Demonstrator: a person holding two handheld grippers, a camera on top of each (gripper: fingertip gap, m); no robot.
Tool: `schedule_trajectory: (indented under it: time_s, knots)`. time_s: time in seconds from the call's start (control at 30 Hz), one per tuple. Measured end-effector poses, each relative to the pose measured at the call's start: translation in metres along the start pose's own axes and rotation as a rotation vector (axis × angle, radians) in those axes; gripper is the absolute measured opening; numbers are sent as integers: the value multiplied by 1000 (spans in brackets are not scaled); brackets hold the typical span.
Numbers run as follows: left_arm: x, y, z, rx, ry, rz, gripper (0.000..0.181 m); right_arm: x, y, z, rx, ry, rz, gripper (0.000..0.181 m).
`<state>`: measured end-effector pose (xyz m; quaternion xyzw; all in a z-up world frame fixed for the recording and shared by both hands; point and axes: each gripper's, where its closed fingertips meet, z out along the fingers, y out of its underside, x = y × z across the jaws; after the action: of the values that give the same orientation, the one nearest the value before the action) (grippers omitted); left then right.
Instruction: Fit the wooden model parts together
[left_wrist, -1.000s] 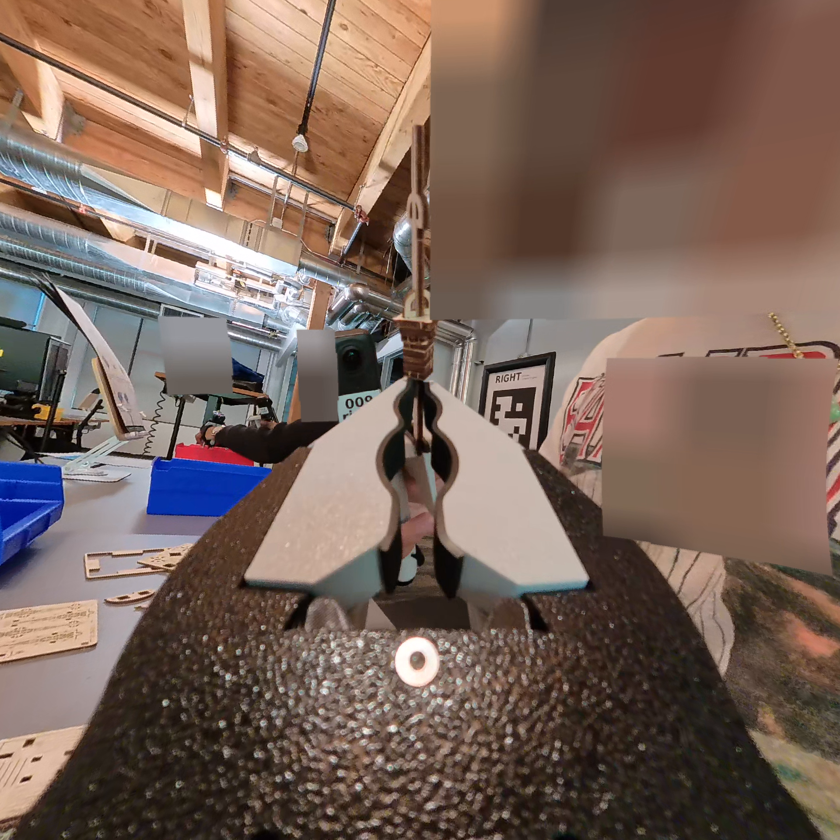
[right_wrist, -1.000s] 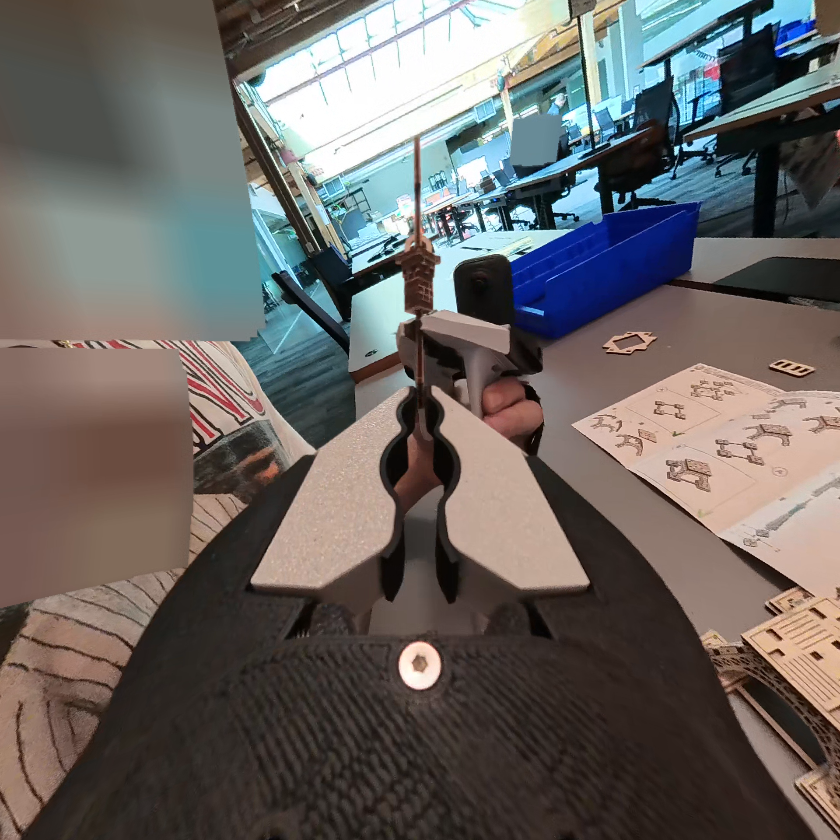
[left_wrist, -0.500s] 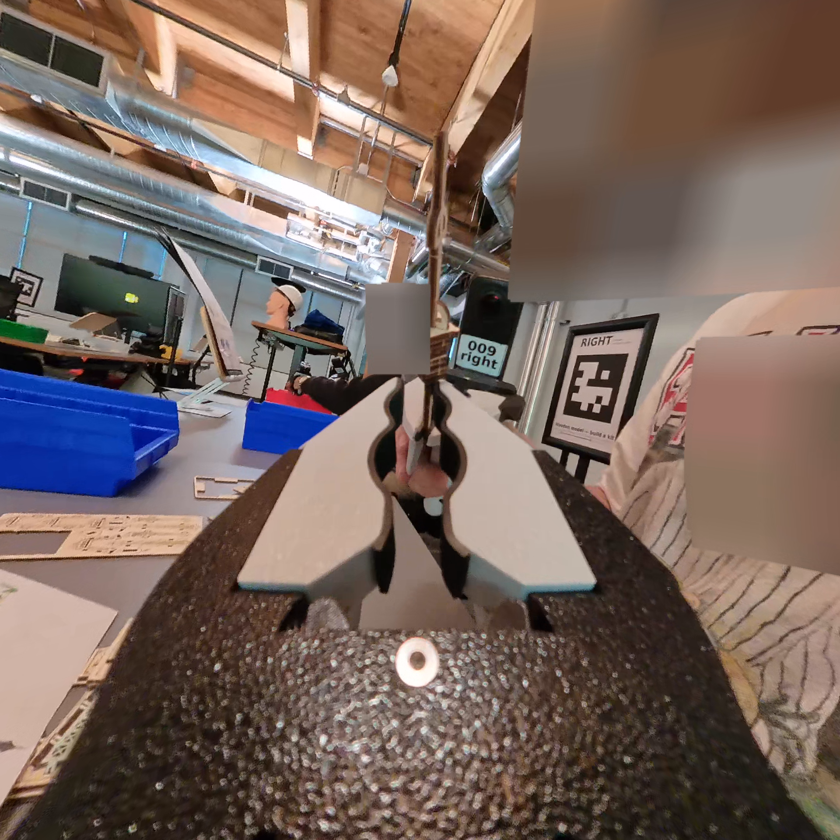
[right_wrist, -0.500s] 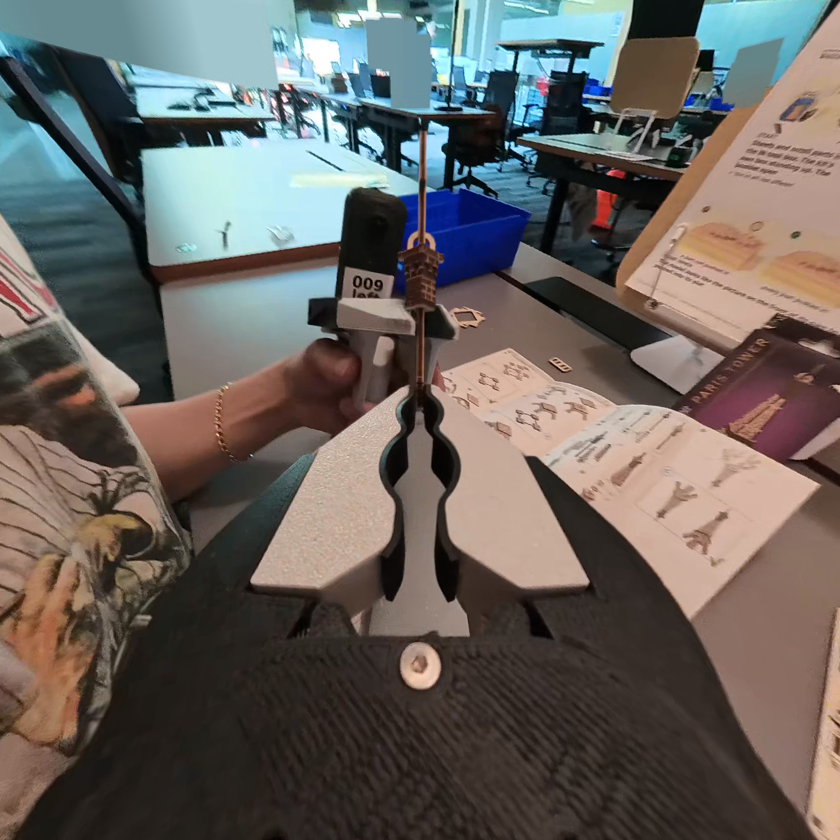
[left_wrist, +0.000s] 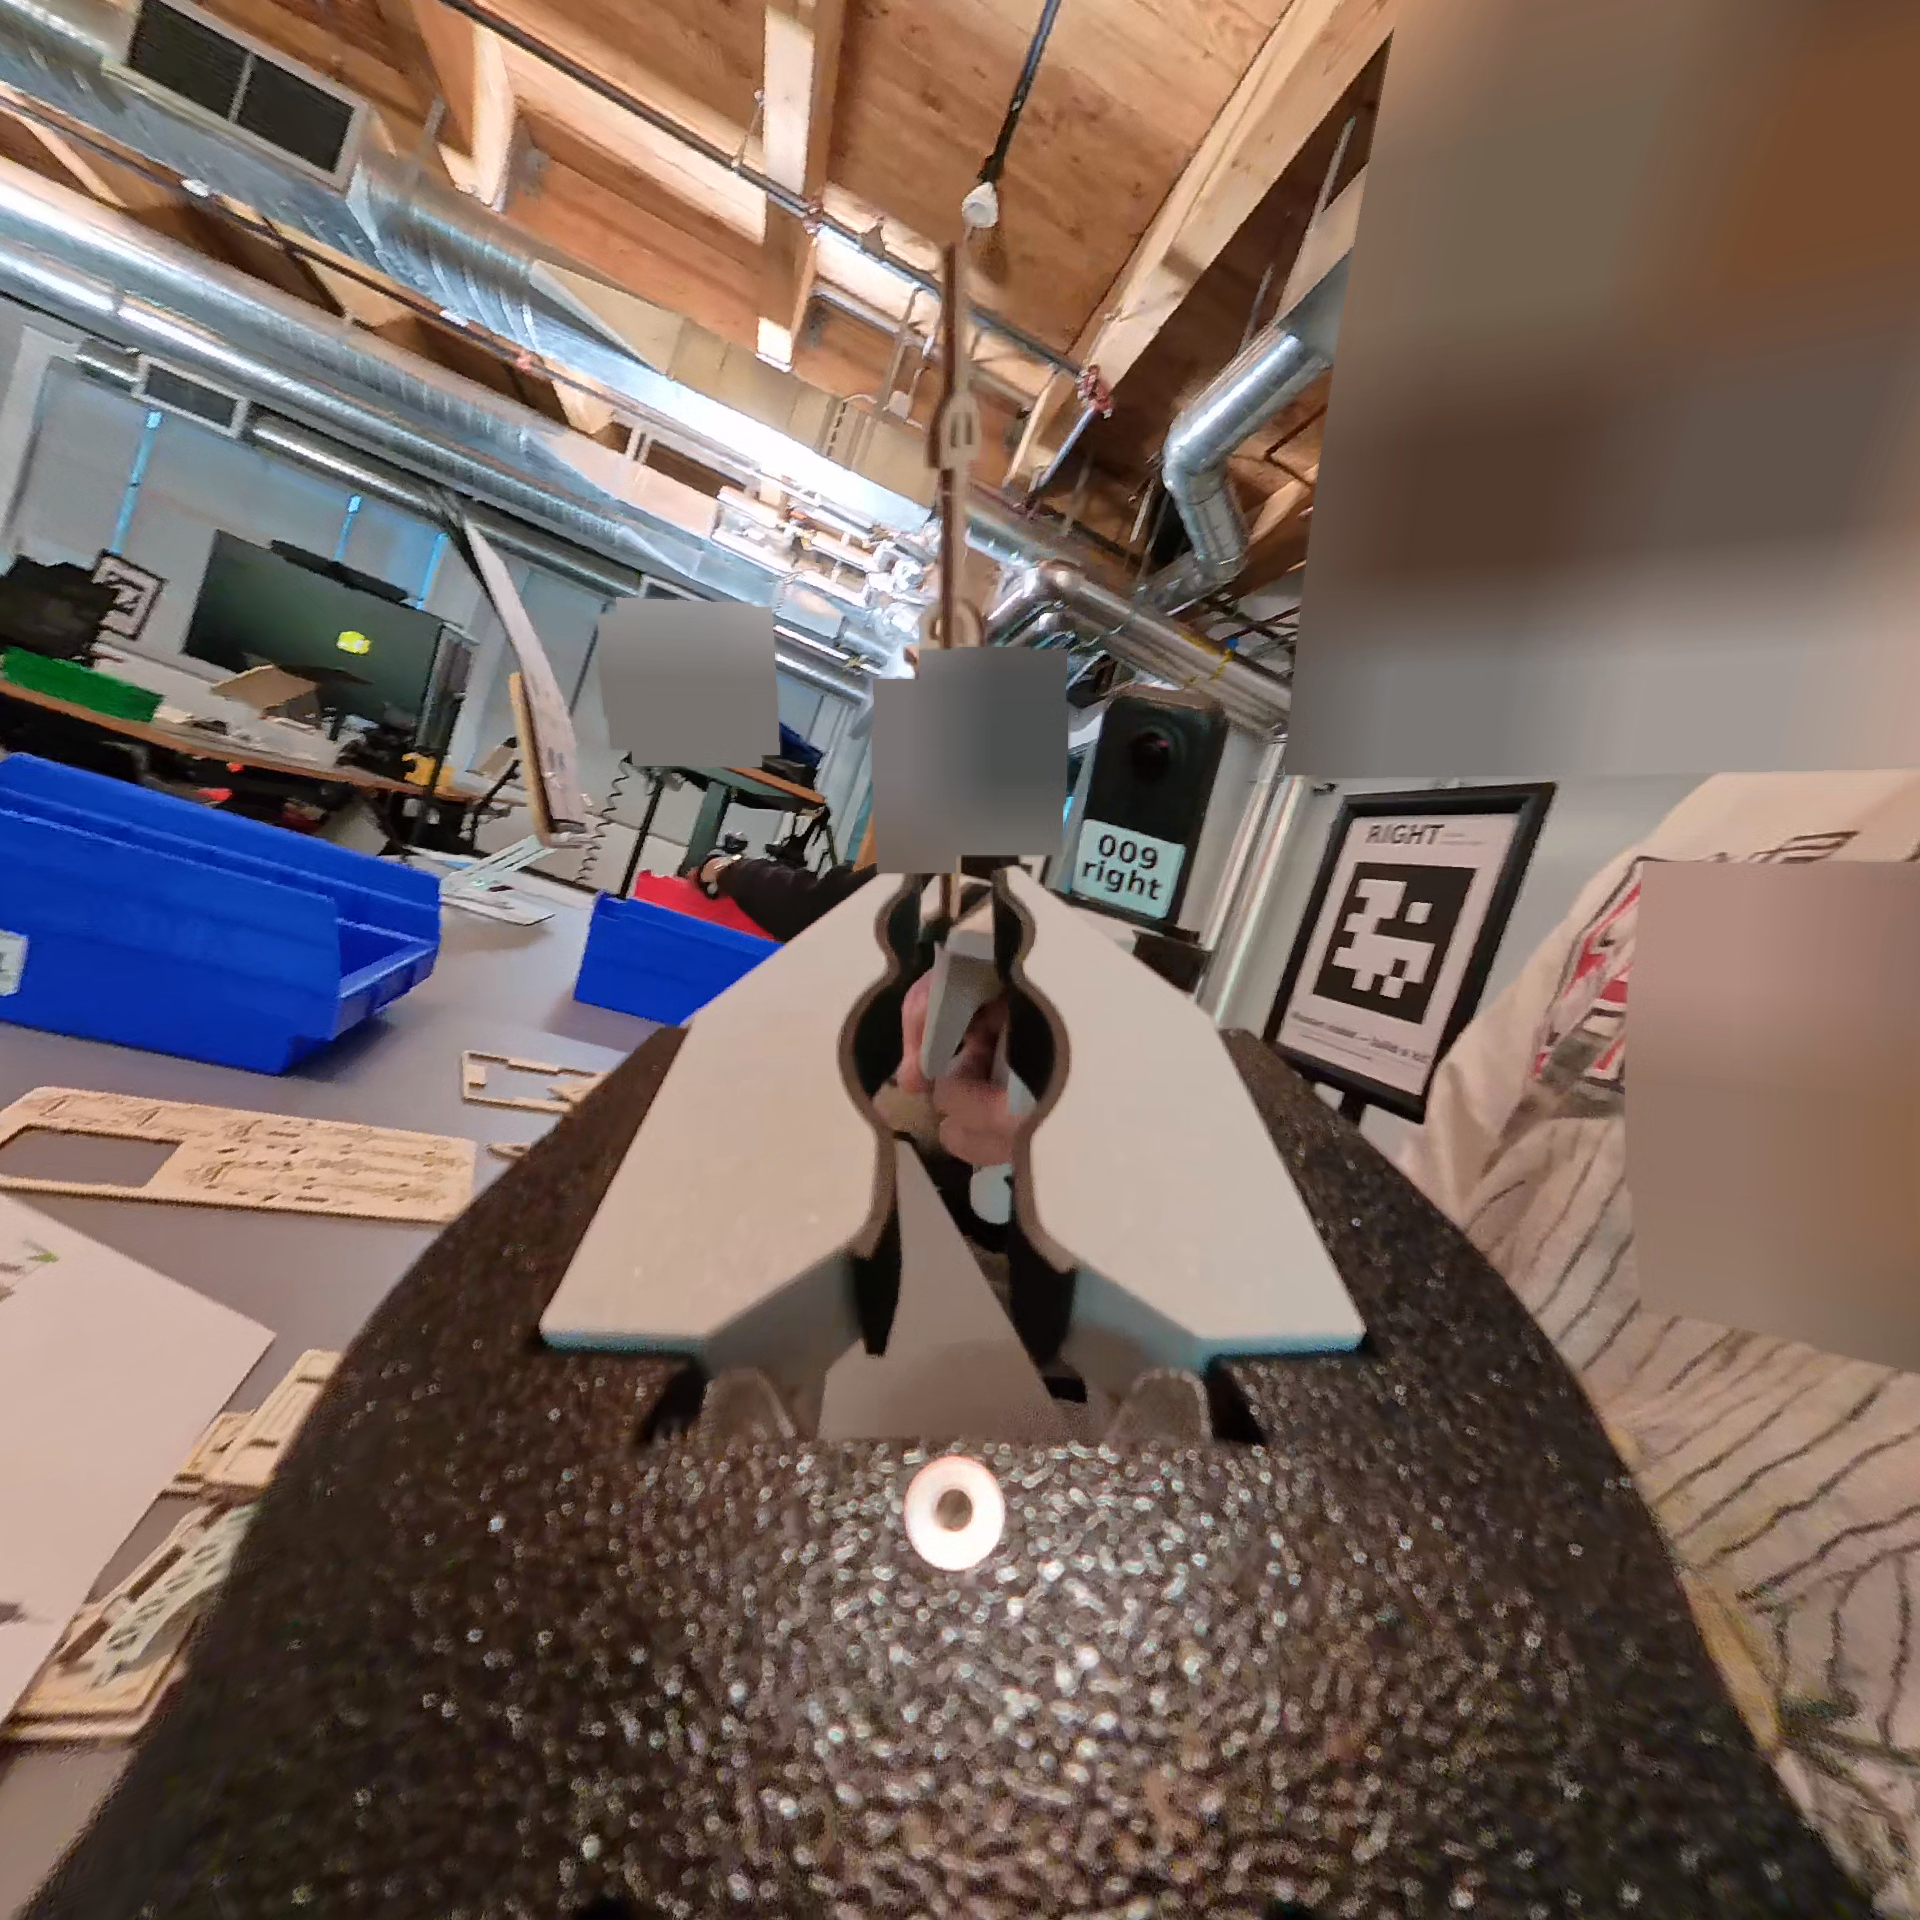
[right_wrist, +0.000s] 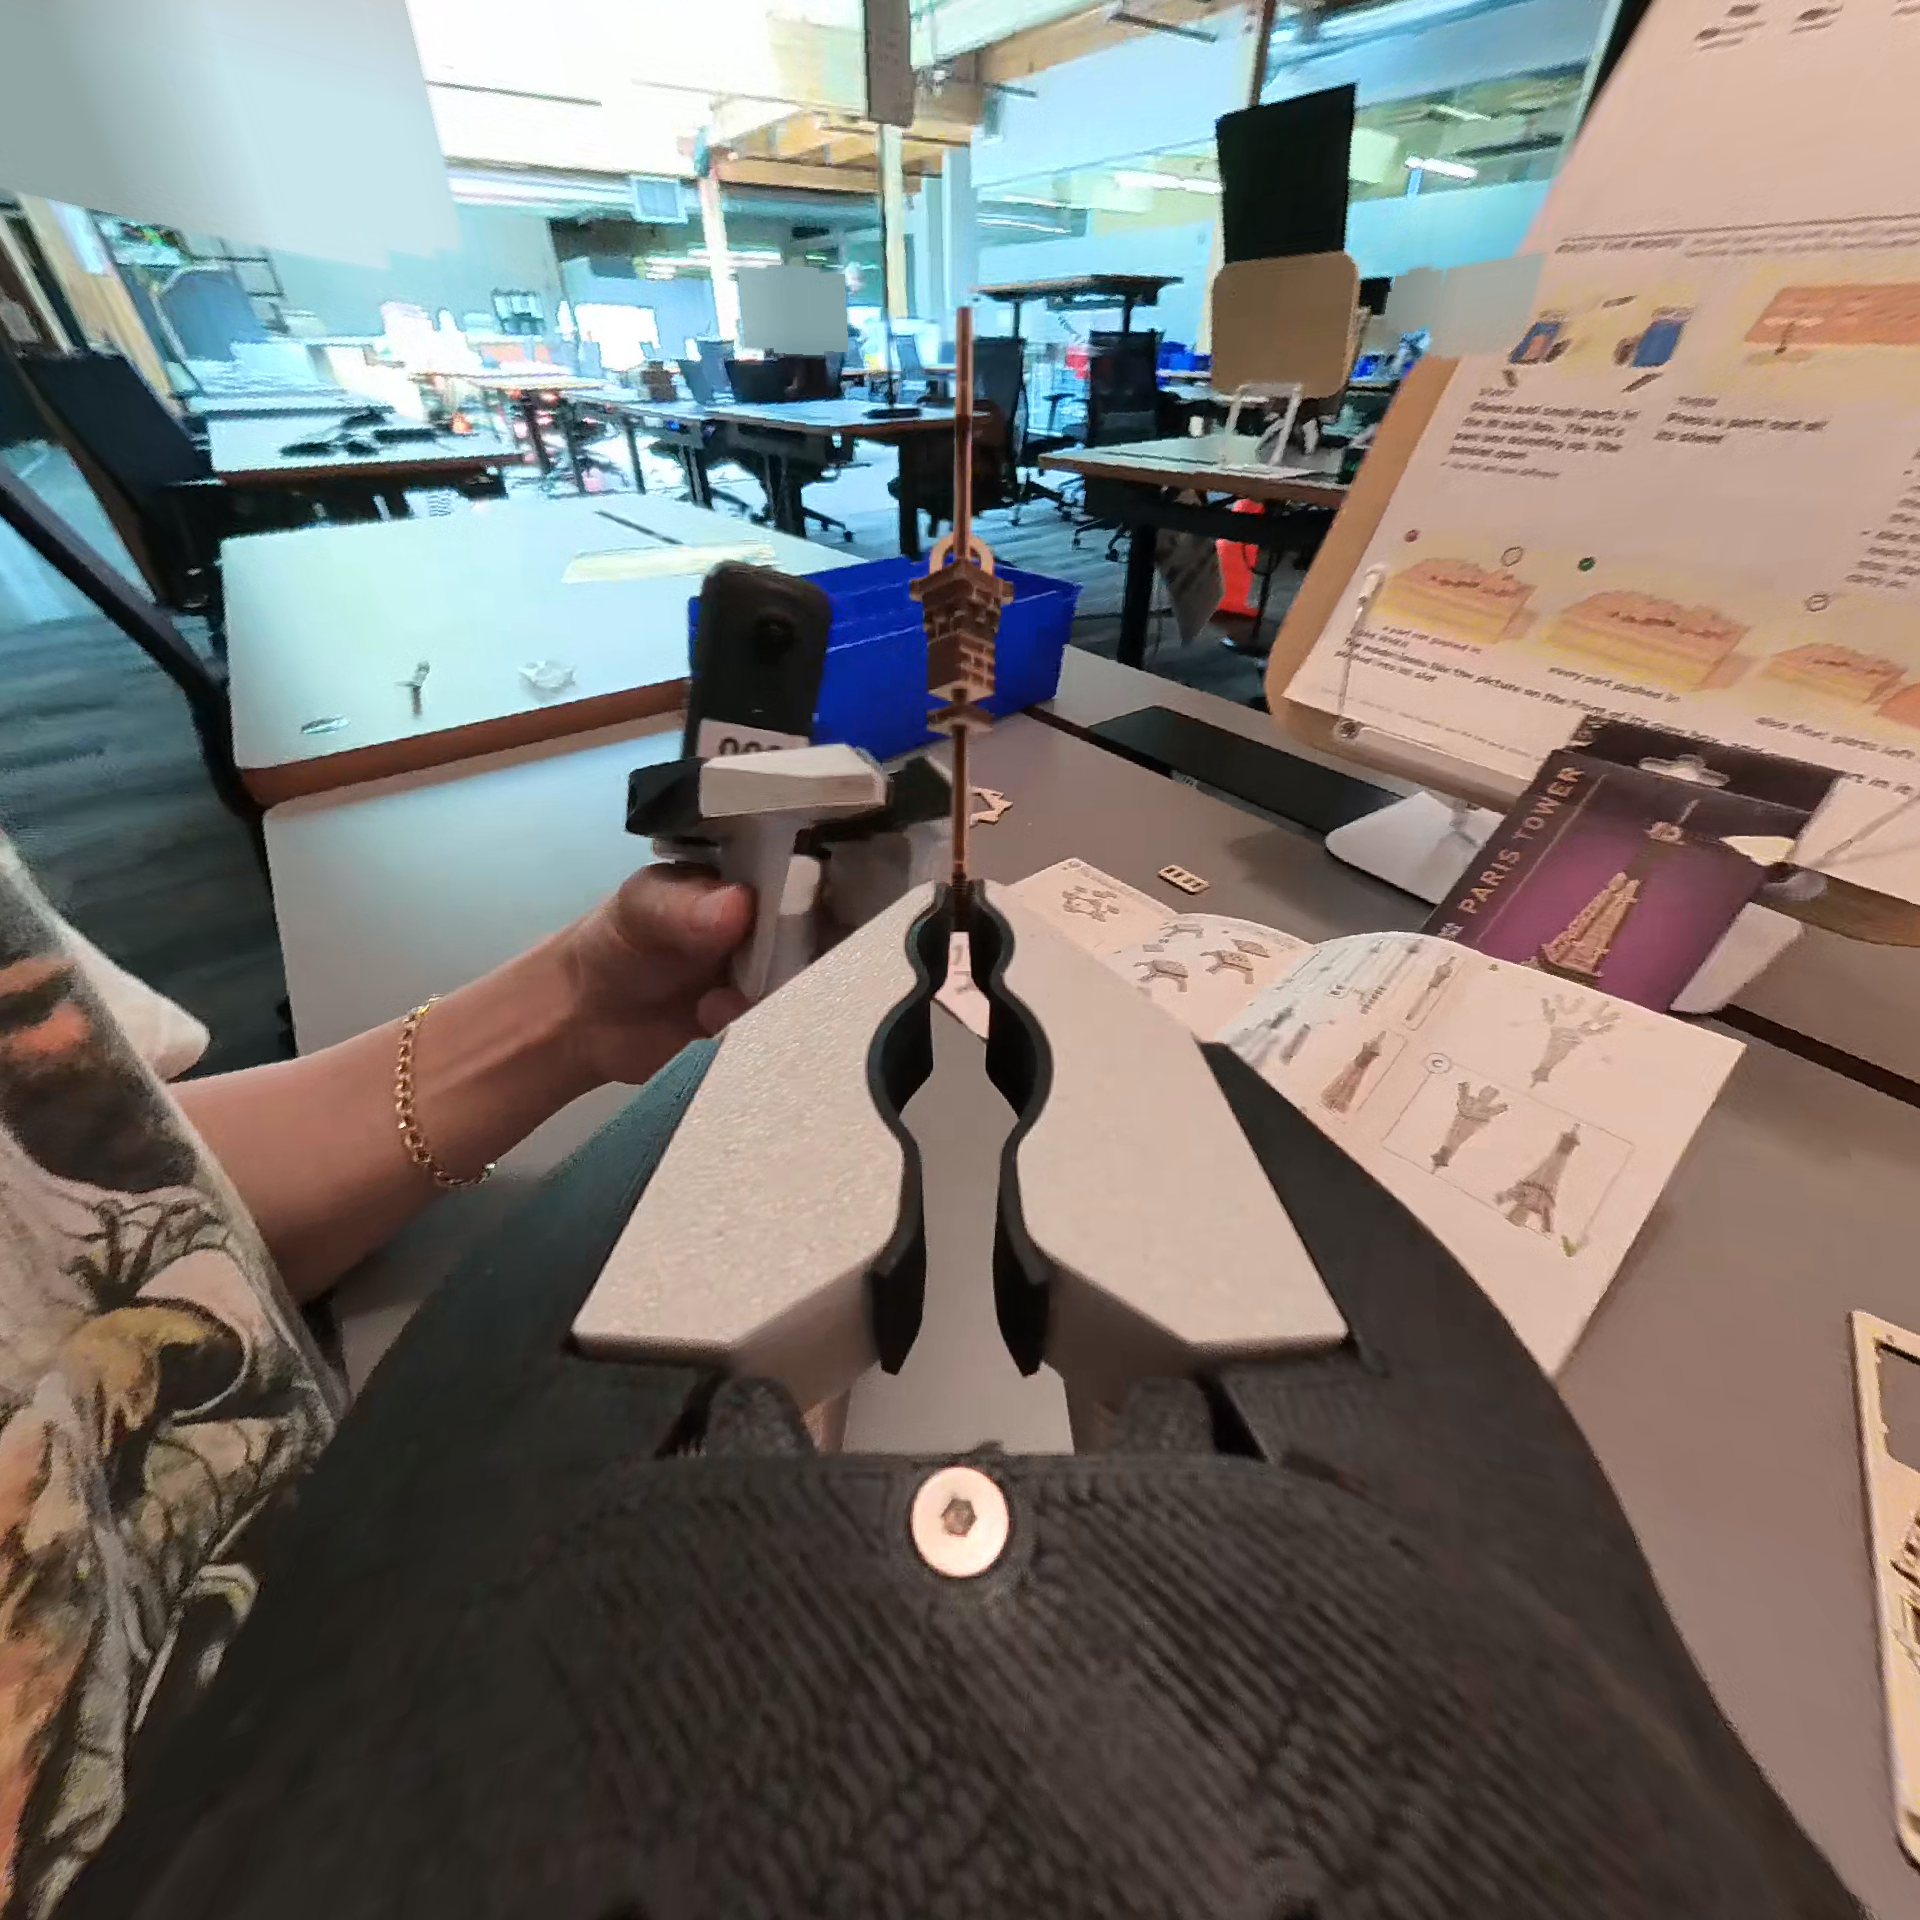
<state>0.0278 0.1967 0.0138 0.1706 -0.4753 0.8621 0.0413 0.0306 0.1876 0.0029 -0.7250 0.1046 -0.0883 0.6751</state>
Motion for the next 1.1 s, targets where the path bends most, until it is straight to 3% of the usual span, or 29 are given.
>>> schedule_trajectory:
  time_s: [0.03,0.17,0.27,0.37,0.57,1.1]
  knots:
    - [-3,1,0,-10,-20,9,10,7,1,-2,-6,32,3,0]
    - [-19,11,-2,-95,-138,82,12,63,24,-24,-120,271,64,0]
    - [-33,26,-4,-223,-248,186,11,117,73,-55,-306,488,93,0]
    - [-43,47,-5,-368,-313,266,12,151,122,-79,-471,599,160,0]
    - [-50,67,0,-460,-340,296,12,167,174,-85,-698,569,239,0]
    - [-55,90,1,-579,-347,312,12,174,194,-75,-848,523,284,0]
